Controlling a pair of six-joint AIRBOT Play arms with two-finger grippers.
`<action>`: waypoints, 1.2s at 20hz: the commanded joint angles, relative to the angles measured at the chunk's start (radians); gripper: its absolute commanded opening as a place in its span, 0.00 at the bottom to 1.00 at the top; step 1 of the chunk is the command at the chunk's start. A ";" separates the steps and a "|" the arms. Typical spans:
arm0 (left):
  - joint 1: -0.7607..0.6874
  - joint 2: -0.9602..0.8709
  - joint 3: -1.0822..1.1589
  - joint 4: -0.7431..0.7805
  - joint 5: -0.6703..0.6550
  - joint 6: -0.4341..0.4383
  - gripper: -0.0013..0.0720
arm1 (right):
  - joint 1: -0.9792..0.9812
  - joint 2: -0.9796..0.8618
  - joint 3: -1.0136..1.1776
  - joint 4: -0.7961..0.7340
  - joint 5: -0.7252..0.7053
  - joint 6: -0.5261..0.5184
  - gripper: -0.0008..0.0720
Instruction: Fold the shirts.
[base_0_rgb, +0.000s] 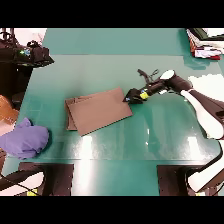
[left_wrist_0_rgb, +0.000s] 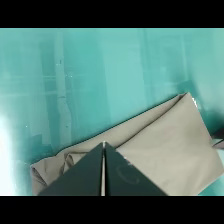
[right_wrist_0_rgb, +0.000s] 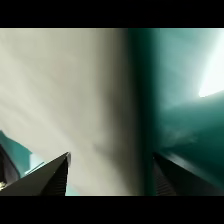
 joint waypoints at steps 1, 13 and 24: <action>0.000 0.000 0.000 -0.002 0.000 0.000 0.06 | 0.099 -0.085 0.109 0.018 -0.004 0.000 0.71; -0.126 0.000 0.000 -0.106 -0.013 0.021 0.06 | -0.076 -0.098 0.463 -0.002 0.103 0.038 0.03; -0.358 0.000 0.000 -0.104 0.155 0.026 0.06 | -0.809 0.140 0.484 -0.114 0.036 0.103 0.03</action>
